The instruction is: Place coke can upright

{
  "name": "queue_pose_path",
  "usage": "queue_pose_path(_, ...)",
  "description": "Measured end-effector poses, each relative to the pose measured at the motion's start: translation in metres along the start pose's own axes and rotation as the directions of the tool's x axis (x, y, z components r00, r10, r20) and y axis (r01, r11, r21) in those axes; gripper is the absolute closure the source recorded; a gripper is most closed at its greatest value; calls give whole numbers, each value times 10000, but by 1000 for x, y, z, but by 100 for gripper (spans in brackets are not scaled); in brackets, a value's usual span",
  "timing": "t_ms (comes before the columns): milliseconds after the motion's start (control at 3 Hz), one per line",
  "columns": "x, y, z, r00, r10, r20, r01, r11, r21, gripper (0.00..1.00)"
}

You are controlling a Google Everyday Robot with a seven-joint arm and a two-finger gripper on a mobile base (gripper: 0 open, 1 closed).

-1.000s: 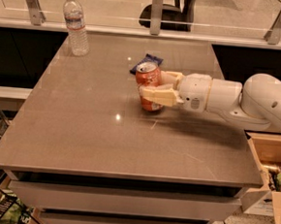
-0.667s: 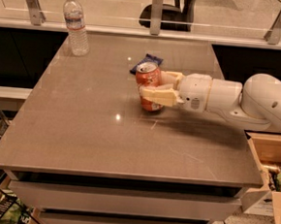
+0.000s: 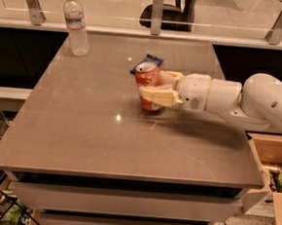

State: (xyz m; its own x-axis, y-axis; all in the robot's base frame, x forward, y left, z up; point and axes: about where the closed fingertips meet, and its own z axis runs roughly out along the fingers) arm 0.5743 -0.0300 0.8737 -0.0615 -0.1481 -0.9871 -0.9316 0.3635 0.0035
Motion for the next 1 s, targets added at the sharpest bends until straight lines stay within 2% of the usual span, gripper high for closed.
queue_pose_path(333,-1,1,2,10000,-10,2,10,10000,-42,12)
queue_pose_path(667,-1,3,4,10000,-20,3,20,10000,-83,0)
queue_pose_path(1000,-1,3,4,10000,-21,3,21,10000,-85,0)
